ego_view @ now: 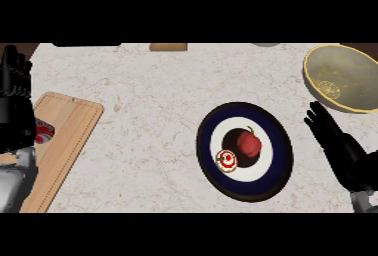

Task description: Pick the bell pepper from the plate and place it in the bowl

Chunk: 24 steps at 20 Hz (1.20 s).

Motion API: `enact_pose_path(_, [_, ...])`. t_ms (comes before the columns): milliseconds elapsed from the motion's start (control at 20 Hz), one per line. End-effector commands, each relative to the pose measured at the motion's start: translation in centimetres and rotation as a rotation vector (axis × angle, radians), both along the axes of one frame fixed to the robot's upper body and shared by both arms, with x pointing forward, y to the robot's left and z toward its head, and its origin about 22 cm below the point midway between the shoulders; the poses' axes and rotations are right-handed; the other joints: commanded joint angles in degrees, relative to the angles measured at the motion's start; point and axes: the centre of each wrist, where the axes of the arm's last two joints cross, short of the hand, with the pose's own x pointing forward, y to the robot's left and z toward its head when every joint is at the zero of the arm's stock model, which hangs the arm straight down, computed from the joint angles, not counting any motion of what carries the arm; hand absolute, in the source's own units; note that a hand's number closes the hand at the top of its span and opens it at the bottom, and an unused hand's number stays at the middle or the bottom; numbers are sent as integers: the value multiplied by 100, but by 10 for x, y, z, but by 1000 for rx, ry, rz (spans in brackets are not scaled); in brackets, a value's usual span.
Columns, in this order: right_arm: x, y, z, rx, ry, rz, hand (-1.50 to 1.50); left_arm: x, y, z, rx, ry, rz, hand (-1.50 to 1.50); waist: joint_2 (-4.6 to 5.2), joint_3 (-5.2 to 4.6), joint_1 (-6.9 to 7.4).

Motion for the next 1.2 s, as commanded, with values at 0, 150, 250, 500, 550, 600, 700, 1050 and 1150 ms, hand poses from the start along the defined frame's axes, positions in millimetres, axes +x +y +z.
enact_pose_path(0, [1, 13, 23, -66, -124, -69, 150, -2, 2, -3, 6, 36, -11, 0, -1, -68, 17])
enact_pose_path(150, [13, 5, 64, -264, -470, -209, 150, -12, 20, -30, -34, 224, -23, 0, -53, -99, -91])
enact_pose_path(250, [18, -2, 102, -388, -705, -286, 150, -17, 15, -45, -71, 306, -16, 0, -126, -124, -219])
enact_pose_path(500, [-27, -54, 3, -600, -185, -744, -150, -25, 23, -51, -106, 353, -13, 0, -102, -155, -582])
enact_pose_path(550, [-40, -40, -12, -612, -189, -749, -150, -30, 16, -58, -125, 375, -29, 0, -113, -140, -530])
enact_pose_path(600, [-46, -25, -20, -626, -213, -740, -150, -28, 20, -52, -116, 370, -40, 0, -89, -140, -392])
enact_pose_path(700, [-64, -2, -34, -641, -232, -730, -150, -28, 18, -51, -121, 367, -56, 0, -76, -143, -347])
enact_pose_path(1050, [-110, 45, -65, -657, -163, -849, -150, -26, 14, -42, -117, 376, -94, 0, -1, -130, -164])
enact_pose_path(1150, [-119, 52, -61, -667, -155, -855, -150, -29, 19, -44, -125, 376, -90, 0, 3, -141, -150])
